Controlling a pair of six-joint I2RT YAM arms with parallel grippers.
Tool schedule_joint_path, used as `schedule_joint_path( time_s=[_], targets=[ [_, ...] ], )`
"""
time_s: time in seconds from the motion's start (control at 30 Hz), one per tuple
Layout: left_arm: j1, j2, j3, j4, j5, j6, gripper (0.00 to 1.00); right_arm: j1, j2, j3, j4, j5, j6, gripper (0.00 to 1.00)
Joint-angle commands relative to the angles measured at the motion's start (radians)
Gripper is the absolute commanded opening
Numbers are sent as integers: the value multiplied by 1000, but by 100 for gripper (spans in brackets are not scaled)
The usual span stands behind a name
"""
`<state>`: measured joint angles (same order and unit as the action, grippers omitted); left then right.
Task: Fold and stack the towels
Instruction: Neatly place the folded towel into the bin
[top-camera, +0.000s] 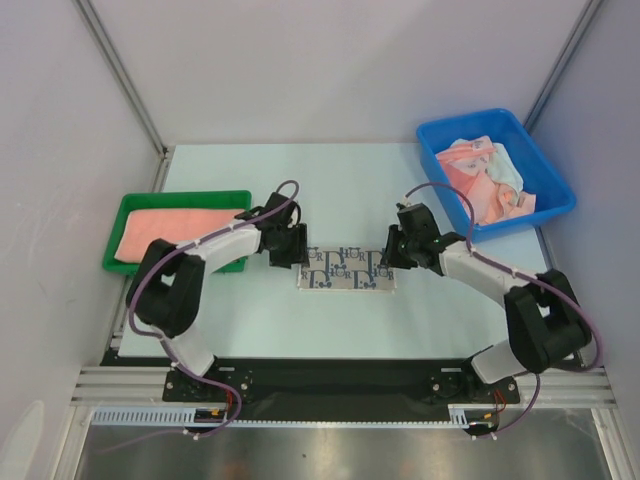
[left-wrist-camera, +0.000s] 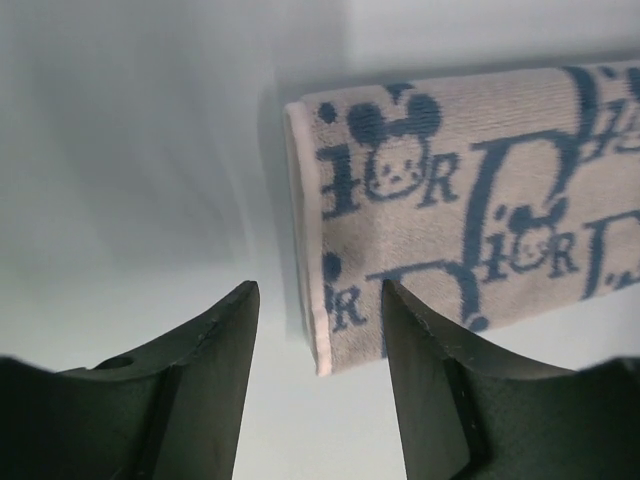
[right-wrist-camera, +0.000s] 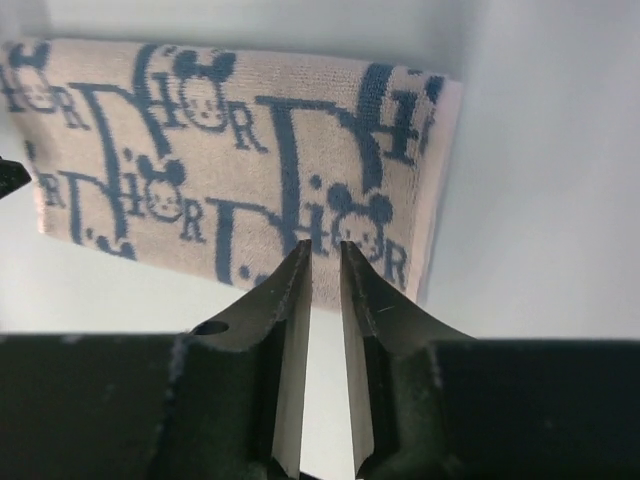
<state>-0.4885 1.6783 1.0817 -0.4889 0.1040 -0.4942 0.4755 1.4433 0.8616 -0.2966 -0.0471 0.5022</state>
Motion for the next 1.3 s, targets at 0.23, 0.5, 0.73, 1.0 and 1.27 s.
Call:
schedule_joint_path(
  time_s=[0.23, 0.5, 0.73, 1.0, 1.27],
  targets=[
    [5, 107, -74, 111, 82, -17, 56, -38, 155, -118, 182, -54, -47, 19],
    [-24, 129, -103, 102, 4, -84, 27, -35, -26, -111, 140, -63, -45, 46],
    [-64, 118, -31, 29, -23, -84, 0, -41, -207, -69, 84, -76, -51, 100],
    [-62, 3, 161, -218, -197, -31, 0, -80, -345, -55, 34, -71, -56, 100],
    [2, -20, 360, -430, -383, 91, 0, -106, -353, -39, 20, -76, -51, 100]
  ],
)
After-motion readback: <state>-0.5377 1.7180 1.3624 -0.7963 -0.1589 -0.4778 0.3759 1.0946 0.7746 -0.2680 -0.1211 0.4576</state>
